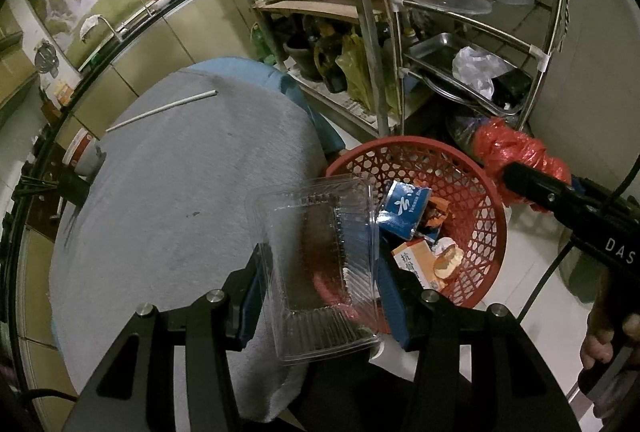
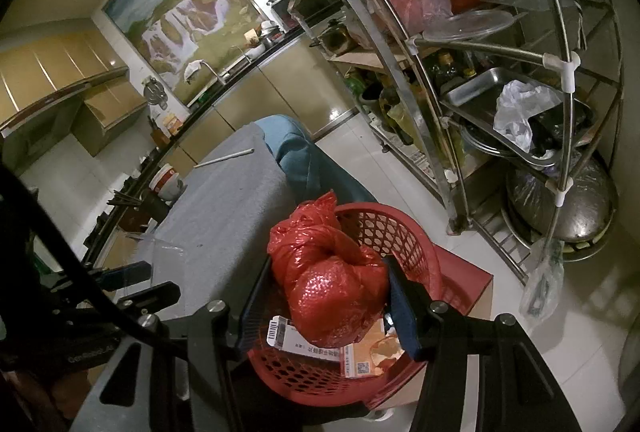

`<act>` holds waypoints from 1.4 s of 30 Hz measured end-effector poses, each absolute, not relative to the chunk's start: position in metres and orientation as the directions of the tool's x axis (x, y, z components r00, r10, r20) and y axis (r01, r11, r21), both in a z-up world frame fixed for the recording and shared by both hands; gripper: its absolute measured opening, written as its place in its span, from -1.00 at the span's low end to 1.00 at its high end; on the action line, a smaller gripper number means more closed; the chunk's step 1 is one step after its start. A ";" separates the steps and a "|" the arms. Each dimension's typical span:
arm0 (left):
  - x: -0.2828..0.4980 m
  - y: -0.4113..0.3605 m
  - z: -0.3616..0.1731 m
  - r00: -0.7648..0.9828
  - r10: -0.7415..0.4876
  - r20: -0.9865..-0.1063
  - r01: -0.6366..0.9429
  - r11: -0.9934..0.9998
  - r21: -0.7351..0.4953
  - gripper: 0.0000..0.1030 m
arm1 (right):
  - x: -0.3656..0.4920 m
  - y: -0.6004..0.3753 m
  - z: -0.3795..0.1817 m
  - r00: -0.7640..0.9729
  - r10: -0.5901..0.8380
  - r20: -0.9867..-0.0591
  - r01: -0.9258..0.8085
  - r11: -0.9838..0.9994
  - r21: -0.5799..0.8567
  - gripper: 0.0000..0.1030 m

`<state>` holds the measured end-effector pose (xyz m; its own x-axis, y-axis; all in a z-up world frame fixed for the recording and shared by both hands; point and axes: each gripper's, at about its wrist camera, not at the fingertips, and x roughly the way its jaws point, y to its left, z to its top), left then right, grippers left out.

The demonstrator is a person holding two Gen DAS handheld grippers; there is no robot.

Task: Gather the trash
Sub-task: 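Lower the red bag and clear tray into the basket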

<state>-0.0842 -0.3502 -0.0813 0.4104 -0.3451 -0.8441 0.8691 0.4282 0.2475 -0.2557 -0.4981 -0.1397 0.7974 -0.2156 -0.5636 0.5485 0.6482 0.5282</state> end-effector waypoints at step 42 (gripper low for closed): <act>-0.080 -0.367 -0.110 0.384 -0.313 -0.869 0.881 0.406 0.244 0.04 | -0.262 -0.503 -0.156 0.782 -0.202 -0.590 0.570 0.614 0.546 0.12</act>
